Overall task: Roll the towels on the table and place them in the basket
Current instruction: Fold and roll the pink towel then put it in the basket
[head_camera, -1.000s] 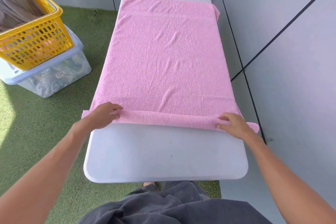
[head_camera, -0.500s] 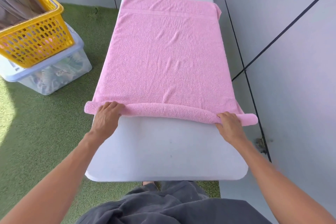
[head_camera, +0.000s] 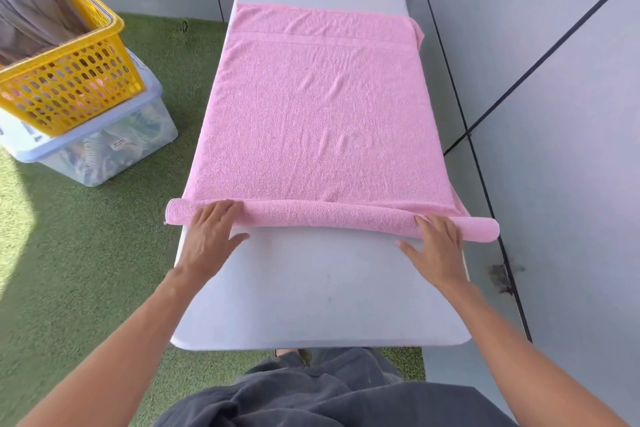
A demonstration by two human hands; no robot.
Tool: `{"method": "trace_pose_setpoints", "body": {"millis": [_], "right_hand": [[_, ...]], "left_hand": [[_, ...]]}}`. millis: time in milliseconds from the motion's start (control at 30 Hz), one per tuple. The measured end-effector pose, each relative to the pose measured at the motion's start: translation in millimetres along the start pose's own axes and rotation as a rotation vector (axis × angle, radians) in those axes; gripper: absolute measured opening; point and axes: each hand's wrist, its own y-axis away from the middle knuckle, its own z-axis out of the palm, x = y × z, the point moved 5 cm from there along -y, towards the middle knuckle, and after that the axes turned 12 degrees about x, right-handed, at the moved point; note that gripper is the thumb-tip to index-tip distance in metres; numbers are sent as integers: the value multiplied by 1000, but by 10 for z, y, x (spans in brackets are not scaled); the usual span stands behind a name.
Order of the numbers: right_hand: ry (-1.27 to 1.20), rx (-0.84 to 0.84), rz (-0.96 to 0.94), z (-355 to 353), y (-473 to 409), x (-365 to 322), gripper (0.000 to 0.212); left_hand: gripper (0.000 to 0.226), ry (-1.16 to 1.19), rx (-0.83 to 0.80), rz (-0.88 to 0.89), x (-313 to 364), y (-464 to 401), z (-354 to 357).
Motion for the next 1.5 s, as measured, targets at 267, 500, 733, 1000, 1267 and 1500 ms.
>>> {"method": "trace_pose_setpoints", "body": {"millis": [267,500,733,1000,1267,1500], "right_hand": [[-26,-224,-6,-161,-113,75,32],[-285,66,71,-238,-200,73,18],[48,29,-68,41,127,35,56],[-16,-316,-6,-96,-168,89,23],[-163,158,47,-211,-106,60,24],[-22,83,-27,-95,46,-13,55]], "left_hand": [[35,39,-460,-108,-226,-214,-49],[11,28,60,-198,-205,-185,-281],[52,48,2,9,12,91,-42],[34,33,-249,-88,-180,-153,-43],[28,74,99,-145,-77,-238,-165],[39,70,142,152,156,101,39]]}}
